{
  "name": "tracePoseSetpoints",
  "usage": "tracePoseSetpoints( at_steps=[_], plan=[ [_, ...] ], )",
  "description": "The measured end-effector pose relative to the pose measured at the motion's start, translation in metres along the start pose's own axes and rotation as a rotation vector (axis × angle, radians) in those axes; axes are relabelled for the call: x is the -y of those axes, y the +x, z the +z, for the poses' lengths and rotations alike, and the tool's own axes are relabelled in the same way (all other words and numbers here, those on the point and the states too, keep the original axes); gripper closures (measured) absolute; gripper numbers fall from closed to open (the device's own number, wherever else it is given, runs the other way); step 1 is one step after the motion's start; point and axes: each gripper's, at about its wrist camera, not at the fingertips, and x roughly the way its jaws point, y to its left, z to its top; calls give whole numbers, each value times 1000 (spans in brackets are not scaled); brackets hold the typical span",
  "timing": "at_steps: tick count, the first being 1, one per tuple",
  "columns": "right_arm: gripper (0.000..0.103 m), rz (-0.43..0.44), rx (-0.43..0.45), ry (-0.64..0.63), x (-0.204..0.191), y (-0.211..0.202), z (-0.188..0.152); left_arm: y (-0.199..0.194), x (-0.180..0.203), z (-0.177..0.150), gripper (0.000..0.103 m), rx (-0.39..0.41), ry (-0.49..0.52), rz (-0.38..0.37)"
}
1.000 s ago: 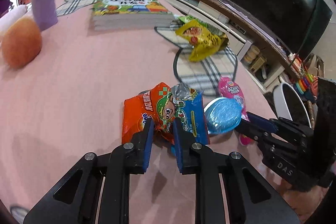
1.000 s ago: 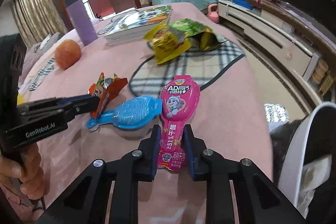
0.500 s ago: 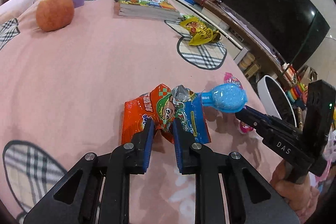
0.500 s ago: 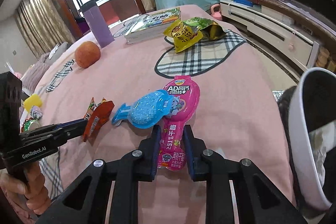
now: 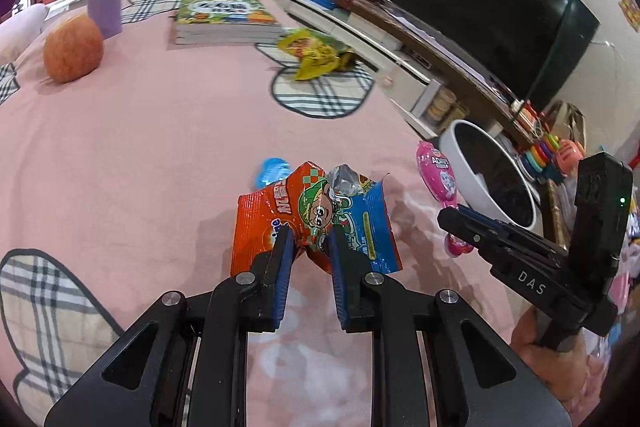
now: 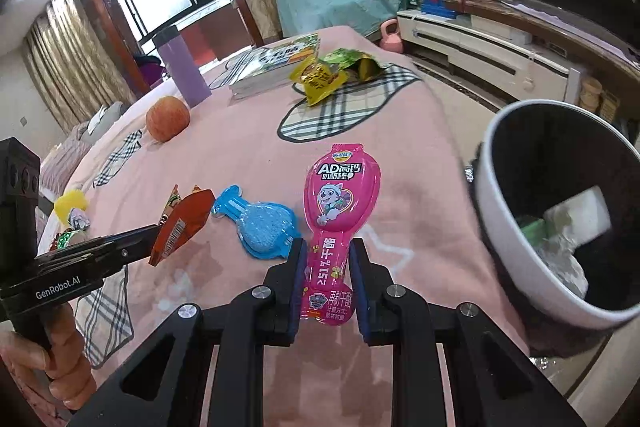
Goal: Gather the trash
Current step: 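Carry the snack bag and pink package over the trash bin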
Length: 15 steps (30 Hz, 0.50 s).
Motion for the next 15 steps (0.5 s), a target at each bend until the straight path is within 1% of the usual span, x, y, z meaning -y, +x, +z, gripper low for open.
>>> tracePoseSetpoints(
  at_steps=[15],
  plan=[
    [81,-34,78,78,36,-51,-15,5,63,-1,86,-8,122,-57]
  ],
)
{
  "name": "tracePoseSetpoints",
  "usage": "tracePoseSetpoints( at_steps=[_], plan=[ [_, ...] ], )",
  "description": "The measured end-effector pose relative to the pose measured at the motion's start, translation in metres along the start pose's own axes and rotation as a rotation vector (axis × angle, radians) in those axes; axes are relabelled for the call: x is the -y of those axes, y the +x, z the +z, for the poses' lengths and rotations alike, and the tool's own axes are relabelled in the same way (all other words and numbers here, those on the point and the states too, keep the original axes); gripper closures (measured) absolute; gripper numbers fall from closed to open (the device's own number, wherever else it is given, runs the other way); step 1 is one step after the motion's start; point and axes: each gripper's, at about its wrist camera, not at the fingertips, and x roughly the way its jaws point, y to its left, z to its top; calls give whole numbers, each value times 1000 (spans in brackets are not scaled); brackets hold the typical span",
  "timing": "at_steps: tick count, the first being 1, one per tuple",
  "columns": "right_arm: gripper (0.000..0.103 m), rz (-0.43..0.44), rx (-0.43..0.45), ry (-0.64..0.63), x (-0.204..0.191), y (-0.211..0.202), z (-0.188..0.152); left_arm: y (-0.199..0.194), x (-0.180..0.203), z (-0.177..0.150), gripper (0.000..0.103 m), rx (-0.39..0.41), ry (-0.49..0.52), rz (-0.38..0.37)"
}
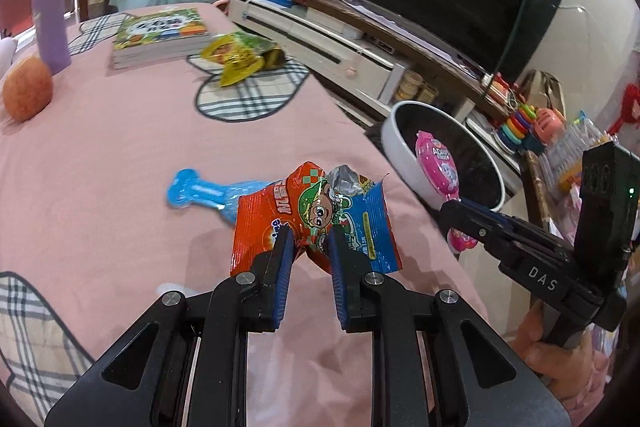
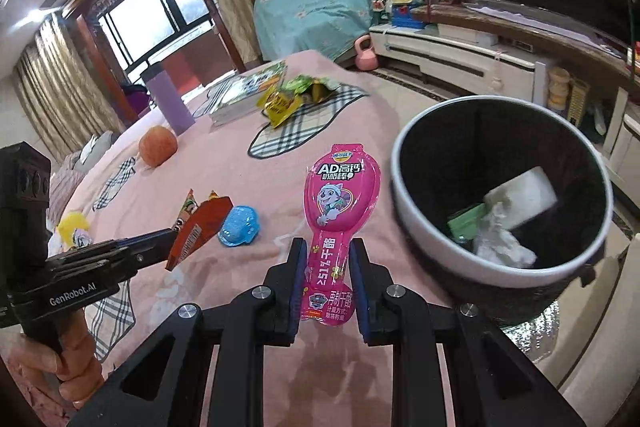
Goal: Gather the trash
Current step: 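Carry the snack bag and pink package over the trash bin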
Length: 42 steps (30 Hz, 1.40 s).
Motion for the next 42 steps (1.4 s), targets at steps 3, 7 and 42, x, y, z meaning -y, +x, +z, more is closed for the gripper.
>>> tracePoseSetpoints(
  at_steps=[3,7,42],
  plan=[
    [81,-10,19,11,8,-9,1,2,10,3,86,-1,20,-8],
    [81,-25,37,33,21,-18,3,6,26,8,86,0,54,-16],
    [81,-126,55,146,120,-35,16,69,132,56,86,-35,254,-63]
  ],
)
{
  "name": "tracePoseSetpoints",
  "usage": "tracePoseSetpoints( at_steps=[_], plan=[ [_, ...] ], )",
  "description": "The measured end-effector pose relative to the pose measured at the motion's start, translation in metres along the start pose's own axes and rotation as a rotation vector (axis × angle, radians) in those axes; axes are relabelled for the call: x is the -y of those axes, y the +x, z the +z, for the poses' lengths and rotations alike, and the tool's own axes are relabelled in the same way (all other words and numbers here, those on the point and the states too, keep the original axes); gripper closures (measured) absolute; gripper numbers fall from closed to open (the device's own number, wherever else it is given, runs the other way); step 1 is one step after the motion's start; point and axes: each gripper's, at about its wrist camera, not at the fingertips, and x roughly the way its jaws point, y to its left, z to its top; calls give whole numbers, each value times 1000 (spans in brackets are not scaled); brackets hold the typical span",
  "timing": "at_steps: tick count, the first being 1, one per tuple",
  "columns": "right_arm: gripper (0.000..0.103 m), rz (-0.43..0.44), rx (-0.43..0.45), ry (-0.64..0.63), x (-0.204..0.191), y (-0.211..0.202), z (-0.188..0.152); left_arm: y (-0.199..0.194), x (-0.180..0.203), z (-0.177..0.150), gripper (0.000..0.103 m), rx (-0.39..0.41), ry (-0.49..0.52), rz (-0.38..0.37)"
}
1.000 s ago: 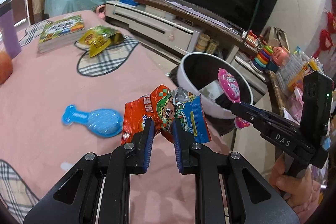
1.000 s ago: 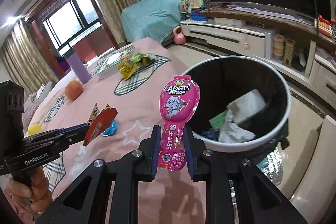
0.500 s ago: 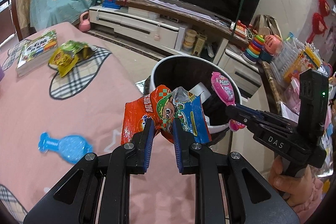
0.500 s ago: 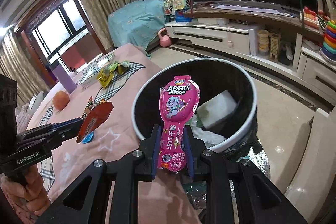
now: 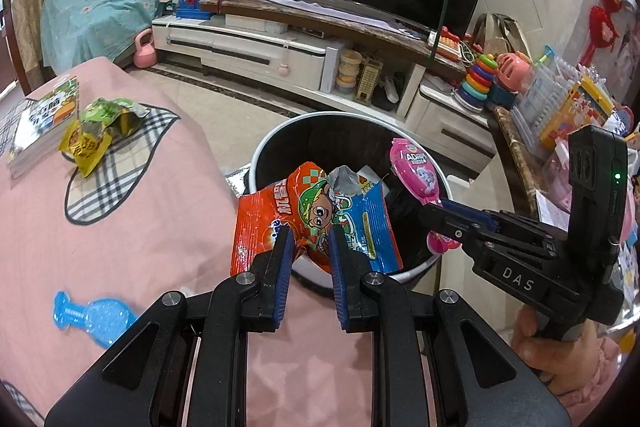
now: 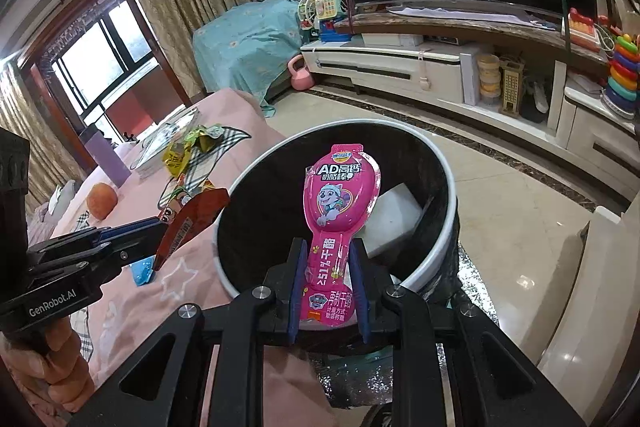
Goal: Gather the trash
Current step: 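Carry the snack bag and pink package over the trash bin, then open the left tool over the bin while the right tool opens to drop the package, then move both open tools away from the bin toward the bedspread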
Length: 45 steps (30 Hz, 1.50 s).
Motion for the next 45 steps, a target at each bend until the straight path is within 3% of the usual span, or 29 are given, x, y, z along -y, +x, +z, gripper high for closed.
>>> tracePoseSetpoints(
  at_steps=[21,29,32,40,45],
  plan=[
    [81,-6,-23,17,18,11,11,28,10,8,86,-44,8,0],
    [76,-7,-37,32,24,16,13,29,8,9,79,-50,-12,-7],
    [66,-1,-36,44,25,16,14,25,4,7,66,-39,-22,1],
    [53,19,-21,44,19,8,12,11,-18,-14,50,-31,-84,35],
    [25,41,1,42,9,3,8,0,-43,-34,45,-38,-154,44]
  ],
)
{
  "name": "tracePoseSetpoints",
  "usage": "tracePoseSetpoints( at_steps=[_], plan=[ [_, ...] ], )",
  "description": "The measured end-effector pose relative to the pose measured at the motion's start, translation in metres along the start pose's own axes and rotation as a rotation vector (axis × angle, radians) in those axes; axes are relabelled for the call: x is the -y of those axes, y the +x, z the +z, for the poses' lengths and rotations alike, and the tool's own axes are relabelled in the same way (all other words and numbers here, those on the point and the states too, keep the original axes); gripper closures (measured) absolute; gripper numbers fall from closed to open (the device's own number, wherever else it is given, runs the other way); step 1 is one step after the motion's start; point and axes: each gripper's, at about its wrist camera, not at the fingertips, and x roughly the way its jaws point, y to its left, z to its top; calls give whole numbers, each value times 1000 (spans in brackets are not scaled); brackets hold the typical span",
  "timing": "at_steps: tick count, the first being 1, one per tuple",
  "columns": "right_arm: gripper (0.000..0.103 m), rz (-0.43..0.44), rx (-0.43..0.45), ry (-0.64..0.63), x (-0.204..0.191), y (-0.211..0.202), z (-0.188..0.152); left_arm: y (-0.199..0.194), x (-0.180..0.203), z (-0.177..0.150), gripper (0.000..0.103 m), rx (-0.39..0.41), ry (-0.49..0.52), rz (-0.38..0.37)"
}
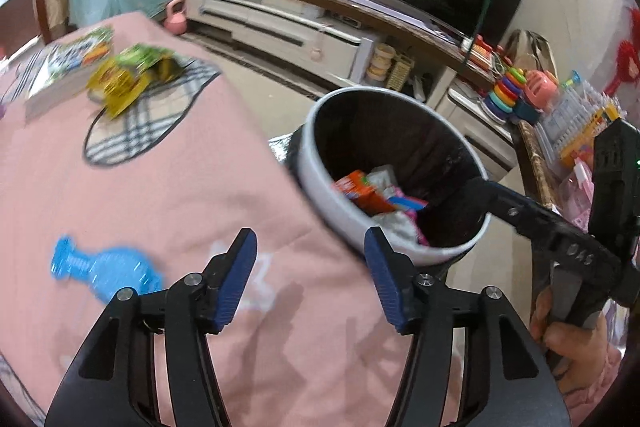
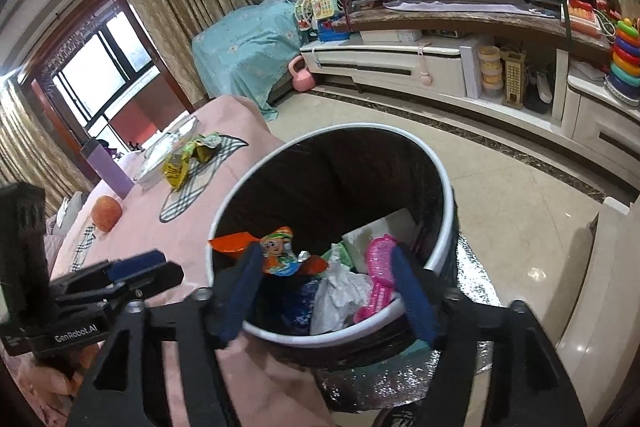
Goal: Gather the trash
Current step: 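Move both open tools away from the bin toward the bedspread, then move the left tool to the blue fish-shaped toy while the right tool approaches the yellow snack bag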
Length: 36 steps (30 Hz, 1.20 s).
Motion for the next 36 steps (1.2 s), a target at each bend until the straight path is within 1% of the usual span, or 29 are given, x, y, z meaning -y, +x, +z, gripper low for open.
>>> tracePoseSetpoints(
  at_steps=[3,9,15,22,26,31,36],
  plan=[
    [18,20,1,-2,-9,0,-3,-6,-20,-13,44,-9,-45,17],
    [15,43,-5,-16,-30,3,-10,-22,-53,-34,44,-10,-131,27],
    [14,70,-13,-48,-57,6,-18,-39,-78,-50,44,7,-175,46],
    [13,111,-29,-95,-91,12,-26,-52,-114,-72,44,4,-241,70],
    [13,130,-46,-129,-111,18,-32,-59,-130,-79,44,12,-275,84],
    [13,152,-64,-146,-126,25,-36,-67,-146,-84,44,22,-299,105],
    [13,169,-79,-177,-143,34,-38,-68,-157,-90,44,12,-312,113]
  ],
)
